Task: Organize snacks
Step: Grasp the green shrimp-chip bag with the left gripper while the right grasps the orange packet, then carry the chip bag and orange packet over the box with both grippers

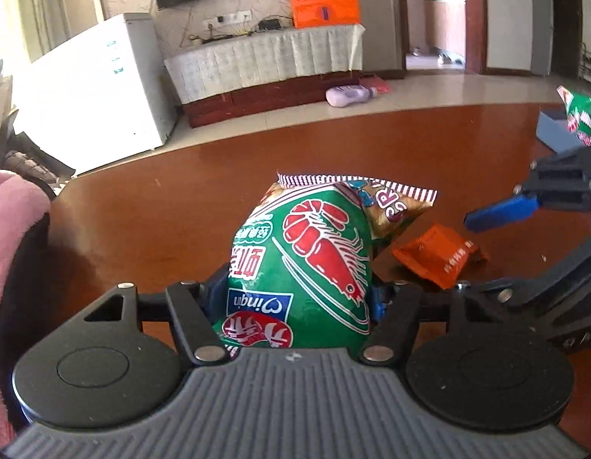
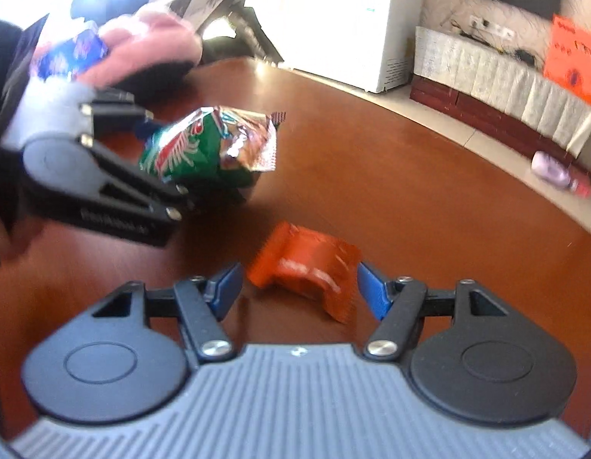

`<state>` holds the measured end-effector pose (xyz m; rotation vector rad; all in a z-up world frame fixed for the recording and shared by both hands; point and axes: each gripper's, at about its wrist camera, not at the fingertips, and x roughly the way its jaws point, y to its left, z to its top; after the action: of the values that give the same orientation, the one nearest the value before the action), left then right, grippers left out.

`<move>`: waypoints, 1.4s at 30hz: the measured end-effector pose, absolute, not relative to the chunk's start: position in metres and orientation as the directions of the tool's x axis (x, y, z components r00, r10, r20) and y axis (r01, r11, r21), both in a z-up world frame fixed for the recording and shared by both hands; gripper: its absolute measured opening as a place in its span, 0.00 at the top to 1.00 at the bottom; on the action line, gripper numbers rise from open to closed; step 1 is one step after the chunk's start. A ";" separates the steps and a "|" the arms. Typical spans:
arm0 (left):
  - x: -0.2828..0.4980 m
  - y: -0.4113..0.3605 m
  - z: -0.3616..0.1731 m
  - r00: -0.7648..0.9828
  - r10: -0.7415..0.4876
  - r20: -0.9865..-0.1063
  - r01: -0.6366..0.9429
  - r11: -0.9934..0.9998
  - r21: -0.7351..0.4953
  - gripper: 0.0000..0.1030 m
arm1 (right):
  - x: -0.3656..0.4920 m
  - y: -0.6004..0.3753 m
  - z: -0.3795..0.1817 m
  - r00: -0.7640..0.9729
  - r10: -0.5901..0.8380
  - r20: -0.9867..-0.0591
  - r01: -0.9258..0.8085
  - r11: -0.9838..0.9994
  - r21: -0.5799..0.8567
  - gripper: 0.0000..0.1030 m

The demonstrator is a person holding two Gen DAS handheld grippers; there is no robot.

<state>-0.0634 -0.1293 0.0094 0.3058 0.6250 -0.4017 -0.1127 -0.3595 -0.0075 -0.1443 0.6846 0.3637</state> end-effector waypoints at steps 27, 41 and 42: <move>-0.082 -0.157 0.039 0.764 -0.260 -0.591 0.408 0.903 0.130 0.32 | -0.154 -0.374 0.013 0.666 0.161 -0.728 -0.271 0.962 -0.035 0.60; -0.130 -0.239 0.076 0.791 -0.291 -0.538 0.411 0.904 0.114 0.32 | -0.241 -0.433 0.060 0.775 0.152 -0.614 -0.173 0.985 0.025 0.60; -0.134 -0.247 0.077 0.790 -0.297 -0.537 0.417 0.902 0.115 0.32 | -0.246 -0.438 0.058 0.781 0.150 -0.606 -0.160 0.986 0.039 0.60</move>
<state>-0.1340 -0.2474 0.0774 0.2330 0.5363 -0.3879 -0.2462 -0.4383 0.0582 -0.0150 0.6534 0.1672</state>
